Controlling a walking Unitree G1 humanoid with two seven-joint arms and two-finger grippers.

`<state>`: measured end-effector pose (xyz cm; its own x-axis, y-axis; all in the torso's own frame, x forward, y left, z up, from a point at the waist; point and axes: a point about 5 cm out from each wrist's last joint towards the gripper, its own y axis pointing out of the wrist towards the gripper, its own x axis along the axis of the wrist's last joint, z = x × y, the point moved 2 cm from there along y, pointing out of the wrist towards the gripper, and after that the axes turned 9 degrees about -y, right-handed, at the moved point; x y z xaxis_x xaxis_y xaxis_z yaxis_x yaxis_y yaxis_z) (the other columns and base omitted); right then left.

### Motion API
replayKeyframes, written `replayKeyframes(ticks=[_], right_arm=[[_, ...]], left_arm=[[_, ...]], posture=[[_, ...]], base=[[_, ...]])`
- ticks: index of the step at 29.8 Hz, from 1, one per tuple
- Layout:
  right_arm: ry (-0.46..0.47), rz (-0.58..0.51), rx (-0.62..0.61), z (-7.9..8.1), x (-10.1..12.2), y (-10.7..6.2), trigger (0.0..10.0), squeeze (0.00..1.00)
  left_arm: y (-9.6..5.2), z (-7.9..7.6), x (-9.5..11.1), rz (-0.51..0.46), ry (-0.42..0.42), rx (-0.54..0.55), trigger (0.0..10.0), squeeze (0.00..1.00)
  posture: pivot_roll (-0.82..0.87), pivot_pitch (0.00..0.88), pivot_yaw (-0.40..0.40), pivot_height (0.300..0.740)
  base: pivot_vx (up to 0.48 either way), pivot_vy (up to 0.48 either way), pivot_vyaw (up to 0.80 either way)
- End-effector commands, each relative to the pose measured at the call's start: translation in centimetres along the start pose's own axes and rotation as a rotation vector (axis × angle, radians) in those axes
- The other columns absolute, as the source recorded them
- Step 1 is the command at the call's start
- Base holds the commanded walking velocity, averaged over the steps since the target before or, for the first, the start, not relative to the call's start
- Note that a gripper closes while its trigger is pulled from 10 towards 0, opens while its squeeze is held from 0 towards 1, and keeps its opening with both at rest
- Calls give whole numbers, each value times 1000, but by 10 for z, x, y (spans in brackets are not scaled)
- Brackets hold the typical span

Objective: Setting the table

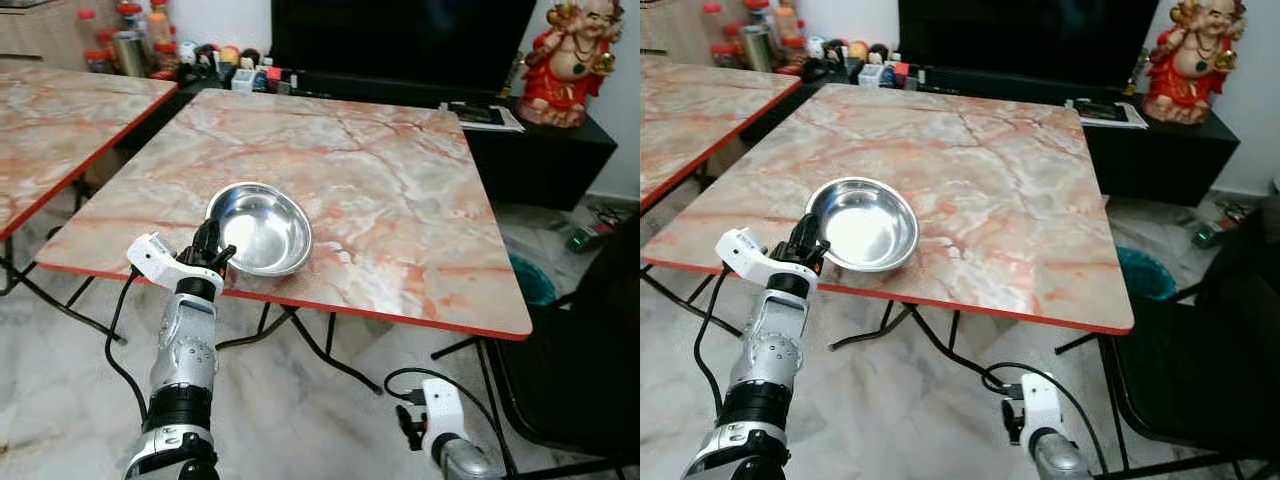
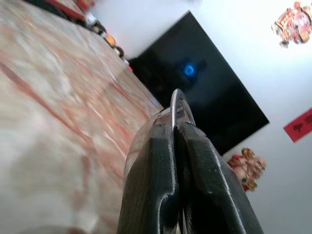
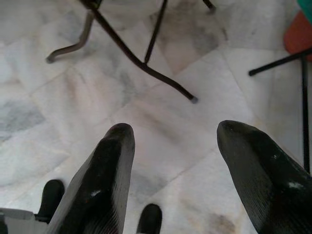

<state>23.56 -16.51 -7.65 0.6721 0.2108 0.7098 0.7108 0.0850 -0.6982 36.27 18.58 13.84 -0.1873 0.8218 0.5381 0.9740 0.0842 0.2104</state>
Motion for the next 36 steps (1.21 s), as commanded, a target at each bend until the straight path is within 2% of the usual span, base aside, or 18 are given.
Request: replayKeyframes(ticks=[1, 10, 23, 36], right_arm=[[3, -6, -10, -3, 3, 0, 10000, 0], [9, 0, -14, -4, 0, 0, 10000, 0], [15, 8, -8, -2, 0, 0, 10000, 0], [10, -4, -13, -1, 3, 1, 10000, 0]], left_arm=[[3, -4, 6, -12, -15, -21, 10000, 0], [4, -4, 6, -11, -17, -21, 10000, 0], [5, -1, 17, -43, -21, -10, 10000, 0], [6, -3, 18, -44, -26, -21, 10000, 0]], posture=[[81, 0, -62, 740], [79, 0, -62, 740], [84, 0, -66, 740], [88, 0, -63, 740]], base=[[0, 0, 0], [0, 0, 0], [0, 0, -625], [0, 0, 0]])
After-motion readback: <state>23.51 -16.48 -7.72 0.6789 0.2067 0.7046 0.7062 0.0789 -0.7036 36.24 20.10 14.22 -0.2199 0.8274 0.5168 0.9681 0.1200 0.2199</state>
